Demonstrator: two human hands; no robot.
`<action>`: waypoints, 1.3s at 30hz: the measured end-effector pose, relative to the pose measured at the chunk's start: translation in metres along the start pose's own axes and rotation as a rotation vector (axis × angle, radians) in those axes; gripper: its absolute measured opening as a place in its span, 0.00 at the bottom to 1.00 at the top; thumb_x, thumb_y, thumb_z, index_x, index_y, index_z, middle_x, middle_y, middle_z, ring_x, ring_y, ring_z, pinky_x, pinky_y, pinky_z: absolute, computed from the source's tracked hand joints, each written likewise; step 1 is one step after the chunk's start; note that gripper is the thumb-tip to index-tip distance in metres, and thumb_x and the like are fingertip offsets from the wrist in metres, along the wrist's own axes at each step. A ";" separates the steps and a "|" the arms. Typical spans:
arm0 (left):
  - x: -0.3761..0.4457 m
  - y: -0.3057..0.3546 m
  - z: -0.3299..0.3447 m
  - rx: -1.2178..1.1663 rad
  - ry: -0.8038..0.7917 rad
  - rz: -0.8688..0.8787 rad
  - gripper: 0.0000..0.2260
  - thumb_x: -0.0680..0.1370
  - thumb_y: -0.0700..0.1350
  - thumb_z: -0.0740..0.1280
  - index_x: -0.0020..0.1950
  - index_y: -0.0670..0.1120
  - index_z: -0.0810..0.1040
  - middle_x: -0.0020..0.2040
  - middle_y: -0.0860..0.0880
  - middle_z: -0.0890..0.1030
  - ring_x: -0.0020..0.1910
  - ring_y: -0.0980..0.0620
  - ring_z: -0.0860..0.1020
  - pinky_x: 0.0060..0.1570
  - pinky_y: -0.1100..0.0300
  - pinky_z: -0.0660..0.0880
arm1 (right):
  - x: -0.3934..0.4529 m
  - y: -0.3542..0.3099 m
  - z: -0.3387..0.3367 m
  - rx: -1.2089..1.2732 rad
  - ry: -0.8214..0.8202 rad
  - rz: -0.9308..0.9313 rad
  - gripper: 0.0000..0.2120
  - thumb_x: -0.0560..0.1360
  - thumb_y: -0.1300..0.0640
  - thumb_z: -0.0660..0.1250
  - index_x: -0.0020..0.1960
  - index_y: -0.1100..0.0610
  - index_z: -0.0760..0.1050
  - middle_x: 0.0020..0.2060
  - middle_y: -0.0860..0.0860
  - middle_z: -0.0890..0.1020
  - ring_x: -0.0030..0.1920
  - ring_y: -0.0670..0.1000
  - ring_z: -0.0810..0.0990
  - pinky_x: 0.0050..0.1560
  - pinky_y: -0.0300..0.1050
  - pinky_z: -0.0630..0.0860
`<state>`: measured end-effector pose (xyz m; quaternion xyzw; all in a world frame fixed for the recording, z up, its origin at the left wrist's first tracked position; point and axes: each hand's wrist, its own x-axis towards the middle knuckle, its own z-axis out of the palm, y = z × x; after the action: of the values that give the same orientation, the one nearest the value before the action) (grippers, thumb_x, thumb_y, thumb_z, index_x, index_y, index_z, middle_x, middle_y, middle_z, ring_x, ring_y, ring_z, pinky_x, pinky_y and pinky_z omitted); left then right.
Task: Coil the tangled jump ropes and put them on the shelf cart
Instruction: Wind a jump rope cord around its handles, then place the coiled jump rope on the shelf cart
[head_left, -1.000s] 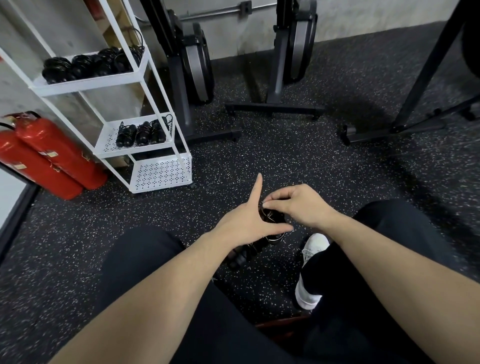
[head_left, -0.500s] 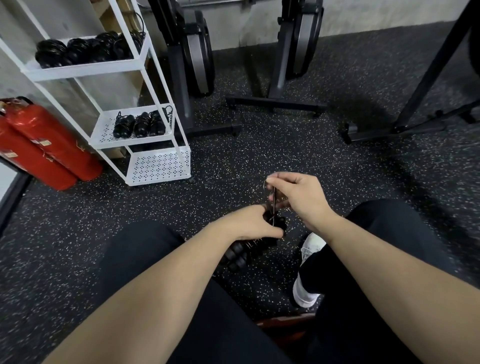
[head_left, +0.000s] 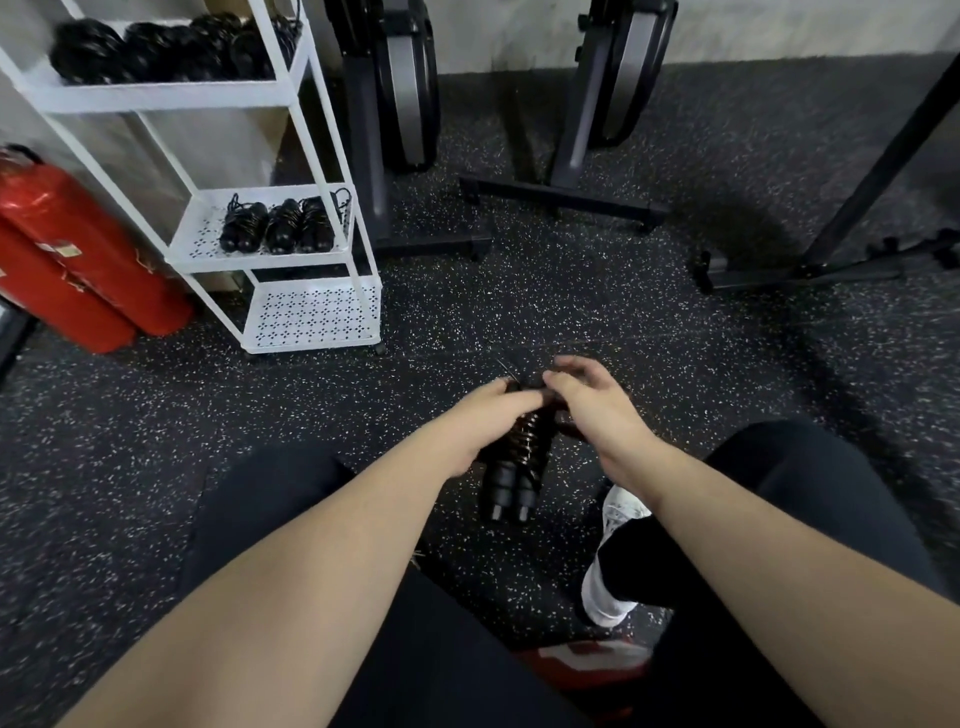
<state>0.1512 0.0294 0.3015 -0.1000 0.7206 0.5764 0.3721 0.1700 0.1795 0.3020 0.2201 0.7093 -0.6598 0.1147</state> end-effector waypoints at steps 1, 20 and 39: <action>0.004 0.002 -0.005 -0.086 0.021 -0.003 0.13 0.78 0.52 0.72 0.61 0.50 0.78 0.54 0.46 0.86 0.51 0.46 0.85 0.48 0.53 0.82 | 0.000 -0.001 0.003 -0.041 -0.035 0.015 0.14 0.81 0.46 0.66 0.65 0.47 0.74 0.58 0.49 0.81 0.55 0.48 0.80 0.54 0.49 0.78; 0.082 0.045 -0.103 -0.465 0.621 0.199 0.15 0.82 0.58 0.67 0.61 0.49 0.76 0.53 0.52 0.81 0.51 0.54 0.80 0.48 0.60 0.77 | 0.094 -0.051 0.109 0.311 -0.178 0.060 0.18 0.80 0.52 0.69 0.69 0.44 0.73 0.56 0.52 0.85 0.54 0.55 0.86 0.55 0.58 0.83; 0.128 0.027 -0.311 -0.378 0.835 0.162 0.14 0.75 0.44 0.75 0.59 0.50 0.78 0.50 0.48 0.85 0.47 0.48 0.84 0.51 0.48 0.83 | 0.201 -0.108 0.308 0.325 -0.356 0.125 0.12 0.84 0.42 0.55 0.61 0.41 0.76 0.52 0.47 0.84 0.60 0.55 0.81 0.68 0.60 0.74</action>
<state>-0.0854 -0.2067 0.2569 -0.3329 0.6966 0.6352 -0.0206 -0.0960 -0.0953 0.2750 0.1592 0.5476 -0.7851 0.2417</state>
